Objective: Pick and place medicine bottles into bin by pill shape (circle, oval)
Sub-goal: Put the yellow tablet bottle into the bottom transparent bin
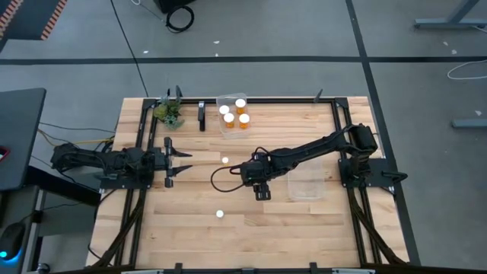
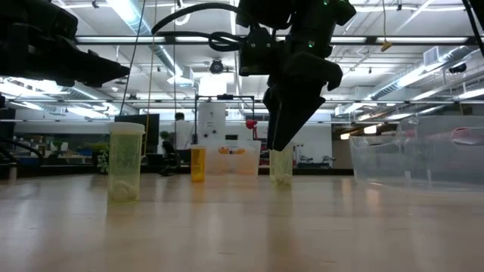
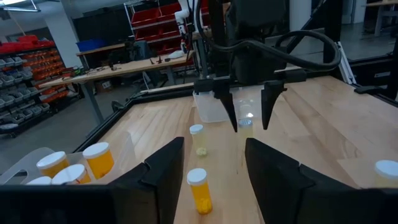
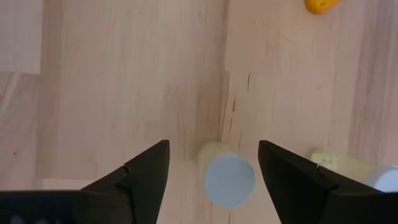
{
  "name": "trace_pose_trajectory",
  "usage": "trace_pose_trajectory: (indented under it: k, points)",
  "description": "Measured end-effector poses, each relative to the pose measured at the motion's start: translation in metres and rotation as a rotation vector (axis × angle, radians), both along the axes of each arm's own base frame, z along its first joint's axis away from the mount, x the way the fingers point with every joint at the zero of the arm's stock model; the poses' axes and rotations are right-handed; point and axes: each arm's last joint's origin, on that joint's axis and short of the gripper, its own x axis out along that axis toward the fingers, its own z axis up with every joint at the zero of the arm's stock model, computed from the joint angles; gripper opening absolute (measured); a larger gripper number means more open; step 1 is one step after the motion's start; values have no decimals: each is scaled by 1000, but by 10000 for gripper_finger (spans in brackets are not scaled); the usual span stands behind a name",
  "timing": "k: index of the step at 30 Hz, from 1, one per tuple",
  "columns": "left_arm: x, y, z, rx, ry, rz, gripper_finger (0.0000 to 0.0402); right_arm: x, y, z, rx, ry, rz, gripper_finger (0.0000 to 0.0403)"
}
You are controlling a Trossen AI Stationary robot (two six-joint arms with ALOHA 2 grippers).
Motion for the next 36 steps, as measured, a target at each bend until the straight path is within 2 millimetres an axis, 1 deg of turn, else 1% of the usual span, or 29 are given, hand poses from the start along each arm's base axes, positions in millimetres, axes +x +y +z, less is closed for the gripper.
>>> trace_pose_trajectory:
  k: [10,23,30,36]
  points:
    - [0,0,0,0,0,0,180,0,0,0,0,2,0,213]
    - [0,0,0,0,0,0,181,0,-2,0,-18,6,6,183]
    - [0,0,0,0,0,0,177,0,-6,0,-18,7,-5,154]
    - [0,0,0,0,0,0,181,0,-6,0,-21,7,1,131]
